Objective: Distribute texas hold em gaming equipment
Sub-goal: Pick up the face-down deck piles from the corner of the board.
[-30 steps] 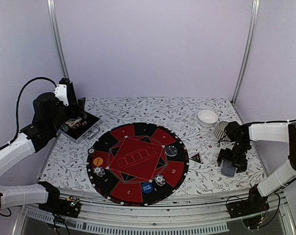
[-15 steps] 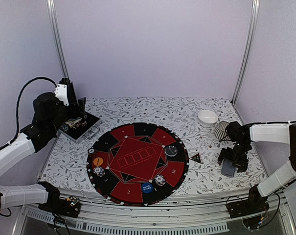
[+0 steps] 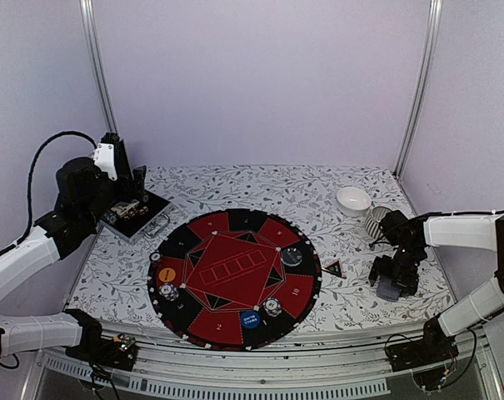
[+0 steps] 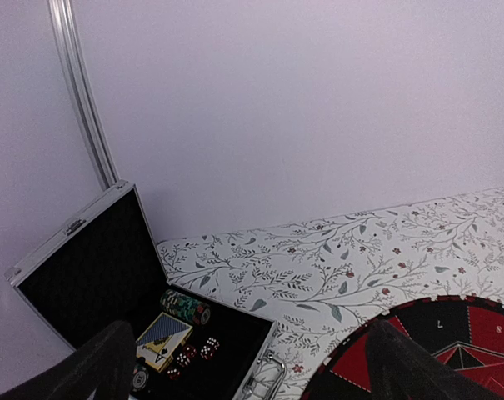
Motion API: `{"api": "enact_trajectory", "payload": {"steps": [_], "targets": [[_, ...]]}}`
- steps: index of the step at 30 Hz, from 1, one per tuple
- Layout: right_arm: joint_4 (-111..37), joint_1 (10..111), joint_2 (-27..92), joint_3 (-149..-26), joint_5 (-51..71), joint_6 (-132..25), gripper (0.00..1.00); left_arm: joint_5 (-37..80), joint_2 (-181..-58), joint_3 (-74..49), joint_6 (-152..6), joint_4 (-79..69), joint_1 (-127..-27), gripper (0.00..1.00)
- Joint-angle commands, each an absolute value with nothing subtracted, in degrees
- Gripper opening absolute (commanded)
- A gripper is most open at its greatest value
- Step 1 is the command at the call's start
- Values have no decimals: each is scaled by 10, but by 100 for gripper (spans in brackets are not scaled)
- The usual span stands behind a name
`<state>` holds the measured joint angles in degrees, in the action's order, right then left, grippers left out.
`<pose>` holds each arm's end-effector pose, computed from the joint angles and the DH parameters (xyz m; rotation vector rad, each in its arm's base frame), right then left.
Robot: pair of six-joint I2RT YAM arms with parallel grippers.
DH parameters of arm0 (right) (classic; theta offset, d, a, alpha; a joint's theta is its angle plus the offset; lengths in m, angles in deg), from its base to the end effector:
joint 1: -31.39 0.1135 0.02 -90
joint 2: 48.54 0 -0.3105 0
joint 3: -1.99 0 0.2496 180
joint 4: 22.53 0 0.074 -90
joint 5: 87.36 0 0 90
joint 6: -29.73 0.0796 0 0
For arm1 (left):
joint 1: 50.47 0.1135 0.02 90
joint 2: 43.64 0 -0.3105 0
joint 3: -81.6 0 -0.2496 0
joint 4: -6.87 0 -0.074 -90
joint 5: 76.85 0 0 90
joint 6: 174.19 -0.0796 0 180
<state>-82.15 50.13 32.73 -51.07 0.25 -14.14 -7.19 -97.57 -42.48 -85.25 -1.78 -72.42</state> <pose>0.1892 0.0607 0.1490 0.7321 2.9991 -0.0230 0.2276 -0.0619 0.3559 0.0713 1.6783 0.0250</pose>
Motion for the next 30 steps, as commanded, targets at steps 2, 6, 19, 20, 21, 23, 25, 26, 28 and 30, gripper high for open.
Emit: {"api": "enact_trajectory", "payload": {"steps": [2,6,19,20,21,23,25,26,28,30], "targets": [[-812,504,355,-485,19,-144,79,-72,-964,-418,-856,-18,-722,98],[-813,504,338,-483,19,-146,64,-71,-964,-417,-855,-18,-722,98],[-824,533,327,-518,41,-179,44,-71,-966,-418,-856,-18,-722,98],[-828,541,327,-527,42,-183,43,-71,-968,-418,-856,-18,-722,98],[-834,550,330,-539,40,-191,43,-72,-969,-417,-856,-18,-722,98],[-850,565,340,-565,36,-203,43,-71,-970,-418,-855,-18,-722,98],[-865,578,353,-592,35,-220,43,-71,-970,-417,-852,-18,-722,98],[-874,584,360,-606,36,-229,43,-68,-970,-417,-850,-16,-722,98],[-887,599,369,-637,37,-249,42,-54,-970,-416,-843,-16,-722,97],[-898,618,378,-673,39,-268,42,-22,-971,-411,-832,-23,-722,94]]}}
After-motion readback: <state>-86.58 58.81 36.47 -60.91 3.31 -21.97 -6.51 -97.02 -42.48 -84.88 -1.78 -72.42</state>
